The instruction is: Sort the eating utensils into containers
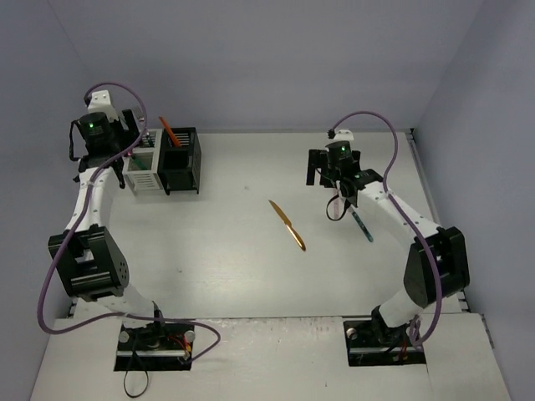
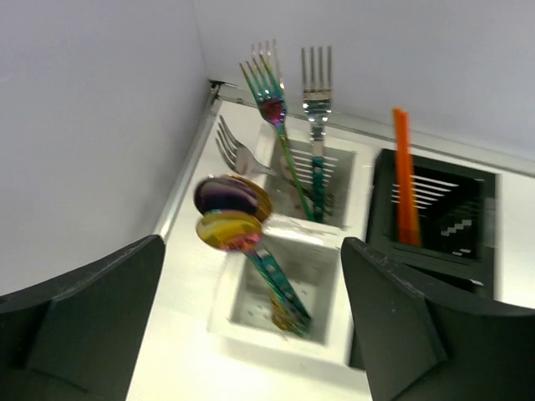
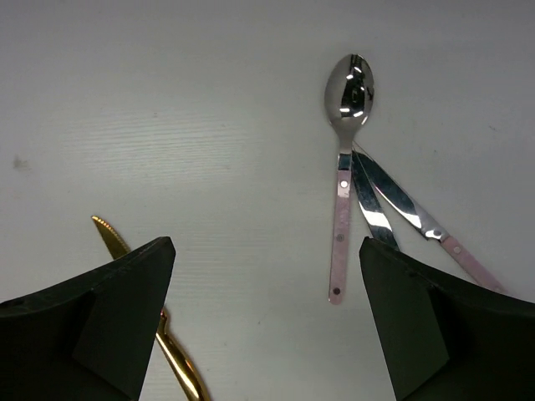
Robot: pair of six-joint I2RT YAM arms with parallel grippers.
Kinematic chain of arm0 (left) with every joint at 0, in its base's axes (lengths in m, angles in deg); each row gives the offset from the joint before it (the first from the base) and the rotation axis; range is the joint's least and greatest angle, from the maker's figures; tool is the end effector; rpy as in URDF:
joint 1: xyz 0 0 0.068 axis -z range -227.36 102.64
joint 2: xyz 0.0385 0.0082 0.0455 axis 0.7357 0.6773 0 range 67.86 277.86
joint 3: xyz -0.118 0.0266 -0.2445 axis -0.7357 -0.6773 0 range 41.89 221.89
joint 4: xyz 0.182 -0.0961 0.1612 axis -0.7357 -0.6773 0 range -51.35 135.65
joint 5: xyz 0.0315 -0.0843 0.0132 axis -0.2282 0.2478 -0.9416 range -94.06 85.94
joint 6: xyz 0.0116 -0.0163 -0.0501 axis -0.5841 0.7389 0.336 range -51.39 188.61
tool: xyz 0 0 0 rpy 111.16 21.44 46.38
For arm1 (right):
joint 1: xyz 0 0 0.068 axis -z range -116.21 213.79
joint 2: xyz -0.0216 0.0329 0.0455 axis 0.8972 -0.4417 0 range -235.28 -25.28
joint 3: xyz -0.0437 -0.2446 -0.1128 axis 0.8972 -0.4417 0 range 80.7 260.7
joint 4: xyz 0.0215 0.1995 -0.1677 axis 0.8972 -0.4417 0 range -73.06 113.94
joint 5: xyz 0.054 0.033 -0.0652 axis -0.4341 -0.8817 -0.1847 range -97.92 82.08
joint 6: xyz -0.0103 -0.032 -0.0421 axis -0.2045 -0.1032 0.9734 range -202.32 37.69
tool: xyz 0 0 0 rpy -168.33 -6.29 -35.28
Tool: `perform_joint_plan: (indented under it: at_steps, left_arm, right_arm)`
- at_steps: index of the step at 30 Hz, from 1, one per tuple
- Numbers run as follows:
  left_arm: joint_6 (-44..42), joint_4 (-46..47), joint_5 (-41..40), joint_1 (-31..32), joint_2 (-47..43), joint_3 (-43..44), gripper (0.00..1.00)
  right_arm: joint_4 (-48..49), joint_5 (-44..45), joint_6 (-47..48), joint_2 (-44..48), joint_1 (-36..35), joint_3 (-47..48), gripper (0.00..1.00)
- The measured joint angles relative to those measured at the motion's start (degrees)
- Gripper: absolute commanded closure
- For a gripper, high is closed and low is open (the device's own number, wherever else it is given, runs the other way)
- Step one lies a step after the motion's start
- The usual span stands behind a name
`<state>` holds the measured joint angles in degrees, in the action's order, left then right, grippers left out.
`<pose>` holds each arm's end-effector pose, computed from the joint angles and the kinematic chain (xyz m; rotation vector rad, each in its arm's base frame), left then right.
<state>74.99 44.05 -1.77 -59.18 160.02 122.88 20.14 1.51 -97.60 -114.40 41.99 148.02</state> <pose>0.3810 0.0782 0.3644 -0.2553 1.7754 0.0322 0.3402 0.1298 0.2952 -0.0100 2.0196 0.2462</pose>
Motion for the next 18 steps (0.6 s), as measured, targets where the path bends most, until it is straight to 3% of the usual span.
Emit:
perform_joint_plan:
  at_steps: [4,10,18]
  left_arm:
    - [4.2,-7.2,-1.5,3.7,-4.9,0.6,0.13]
    - [7.0,-14.3,-2.0,15.7,-11.7,-1.5,0.13]
    - [11.3,-18.8,2.9,22.8,-15.5,-8.2,0.13]
  right_arm:
    - [-1.1,0.2,-3.5,-5.1,3.9,1.2,0.21]
    - [-1.9,-1.5,-7.1,-12.2,9.9,1.6,0.37]
    - [-2.3,-3.4,-8.7,-17.8,10.1,2.8,0.55]
